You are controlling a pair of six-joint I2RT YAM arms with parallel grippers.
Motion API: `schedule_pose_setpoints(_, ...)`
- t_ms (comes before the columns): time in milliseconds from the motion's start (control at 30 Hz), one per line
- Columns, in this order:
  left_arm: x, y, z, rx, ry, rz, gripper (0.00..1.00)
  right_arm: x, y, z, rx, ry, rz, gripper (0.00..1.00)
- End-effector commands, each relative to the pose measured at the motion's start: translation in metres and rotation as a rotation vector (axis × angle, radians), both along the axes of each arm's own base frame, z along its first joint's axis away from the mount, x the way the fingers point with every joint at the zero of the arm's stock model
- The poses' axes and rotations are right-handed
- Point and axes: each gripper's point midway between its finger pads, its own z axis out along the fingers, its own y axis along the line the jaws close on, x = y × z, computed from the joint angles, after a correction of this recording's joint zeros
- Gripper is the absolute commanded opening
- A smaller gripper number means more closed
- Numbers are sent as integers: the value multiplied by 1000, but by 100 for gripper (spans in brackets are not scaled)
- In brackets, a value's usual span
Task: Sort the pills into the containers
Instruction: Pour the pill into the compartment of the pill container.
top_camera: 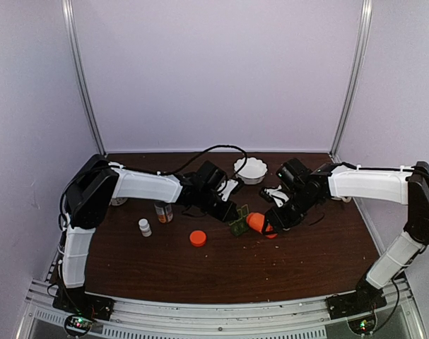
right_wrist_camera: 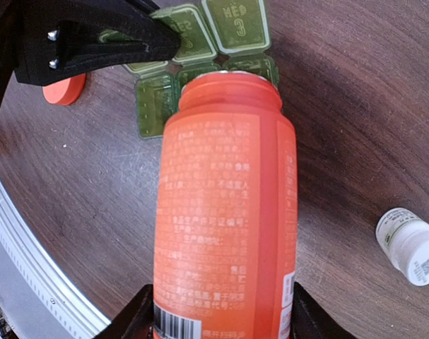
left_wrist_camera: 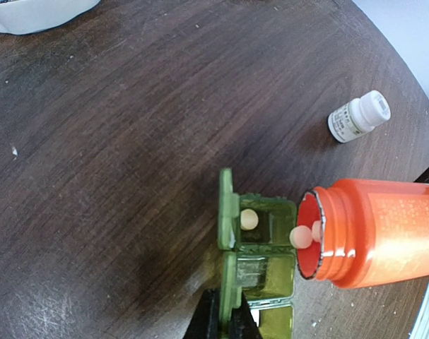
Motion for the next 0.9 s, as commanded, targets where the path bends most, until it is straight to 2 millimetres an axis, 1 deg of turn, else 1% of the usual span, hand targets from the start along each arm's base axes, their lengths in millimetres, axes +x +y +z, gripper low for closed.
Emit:
schedule_pose_setpoints(0, 2, -8, 1, -18, -22, -16, 0, 7, 6, 15, 64, -49, -10, 0)
schedule_pose_setpoints(67, 2, -8, 1, -17, -22, -16, 0, 12, -1, 10, 16, -64, -33, 0)
schedule_pose_setpoints(100, 2, -8, 0, -16, -20, -17, 0, 11, -4, 6, -26, -42, -14, 0)
schedule_pose_setpoints(133, 2, -8, 1, -17, -21, -17, 0, 7, -2, 4, -17, -19, 9, 0)
schedule_pose_setpoints(167, 2, -9, 1, -18, -22, -18, 0, 4, 4, 7, 31, -15, 17, 0)
schedule_pose_setpoints(200, 2, -9, 1, -18, -22, -18, 0, 6, 9, 18, 87, -48, 4, 0)
schedule_pose_setpoints(233, 1, -9, 1, -18, -21, -19, 0, 11, 8, 20, 97, -84, -25, 0)
schedule_pose_setpoints(300, 2, -9, 1, -19, -22, -18, 0, 17, -2, 12, 16, -92, -41, 0)
schedule_pose_setpoints(333, 2, -9, 2, -20, -22, -19, 0, 14, -4, 7, -24, -53, -13, 0)
schedule_pose_setpoints(367, 2, -9, 2, -20, -22, -19, 0, 7, 0, 6, -11, -18, 23, 0)
schedule_pose_setpoints(400, 2, -9, 2, -20, -22, -19, 0, 5, 8, 11, 46, -26, 39, 0)
schedule_pose_setpoints(467, 1, -9, 1, -18, -21, -19, 0, 8, 12, 20, 115, -75, 10, 0)
schedule_pose_setpoints(567, 2, -8, 1, -17, -21, -18, 0, 8, 2, 10, 41, -53, 1, 0)
schedule_pose_setpoints(600, 2, -9, 1, -18, -21, -18, 0, 7, 3, 8, 33, -35, 15, 0)
schedule_pose_setpoints(667, 2, -8, 1, -16, -21, -18, 0, 5, 6, 9, 54, -30, 23, 0)
schedule_pose_setpoints(767, 2, -9, 1, -17, -22, -17, 0, 8, 7, 17, 77, -63, 10, 0)
schedule_pose_setpoints(867, 2, -8, 1, -16, -21, -17, 0, 6, 8, 15, 78, -56, 22, 0)
